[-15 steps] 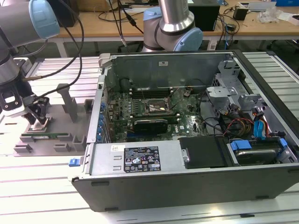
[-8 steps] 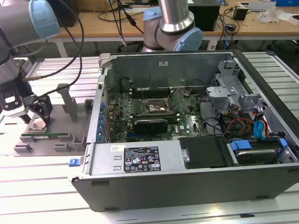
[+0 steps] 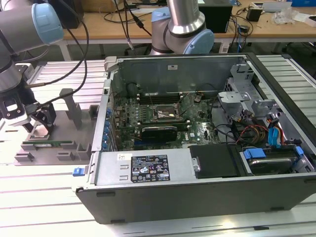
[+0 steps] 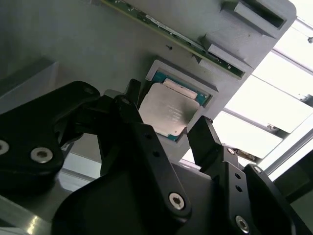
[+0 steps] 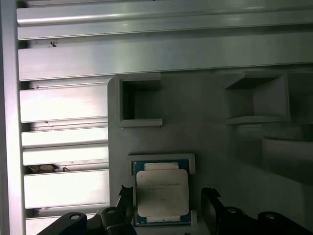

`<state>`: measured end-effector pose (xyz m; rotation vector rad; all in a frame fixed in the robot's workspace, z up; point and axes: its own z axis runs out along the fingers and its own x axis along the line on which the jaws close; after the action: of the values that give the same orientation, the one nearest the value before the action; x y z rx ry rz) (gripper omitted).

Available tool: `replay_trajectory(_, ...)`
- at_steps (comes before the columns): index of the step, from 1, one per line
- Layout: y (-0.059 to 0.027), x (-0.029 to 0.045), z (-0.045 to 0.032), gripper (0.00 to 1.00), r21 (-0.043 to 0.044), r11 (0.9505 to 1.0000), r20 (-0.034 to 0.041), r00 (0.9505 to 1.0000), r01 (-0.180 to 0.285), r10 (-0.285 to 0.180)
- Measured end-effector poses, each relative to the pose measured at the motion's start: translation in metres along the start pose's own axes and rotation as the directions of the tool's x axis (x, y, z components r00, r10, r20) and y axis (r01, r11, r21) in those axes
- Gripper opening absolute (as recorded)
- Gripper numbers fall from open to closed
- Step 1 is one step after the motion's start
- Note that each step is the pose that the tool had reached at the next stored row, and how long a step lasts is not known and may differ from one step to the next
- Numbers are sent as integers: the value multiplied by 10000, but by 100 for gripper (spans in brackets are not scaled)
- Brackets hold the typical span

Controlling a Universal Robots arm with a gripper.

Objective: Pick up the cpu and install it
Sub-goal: 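Pick up the cpu and move it towards the insertion slot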

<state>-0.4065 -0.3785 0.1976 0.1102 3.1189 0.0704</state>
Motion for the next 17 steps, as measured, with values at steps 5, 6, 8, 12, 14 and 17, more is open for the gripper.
replay_trajectory(5, 3, 8, 45, 66, -2, 10000, -1, 10000, 0, 0)
replay_trajectory(6, 3, 9, 57, 66, -2, 10000, 0, 10000, 0, 0)
replay_trajectory(8, 2, 13, 78, 66, -1, 10000, -2, 10000, 0, 0)
replay_trajectory(12, 2, 15, 94, 66, -1, 10000, -2, 10000, 0, 0)
replay_trajectory(14, 2, 16, 104, 66, -5, 10000, 1, 10000, 0, 0)
replay_trajectory(17, 15, 18, 106, 66, -3, 10000, -2, 10000, -2, 2)
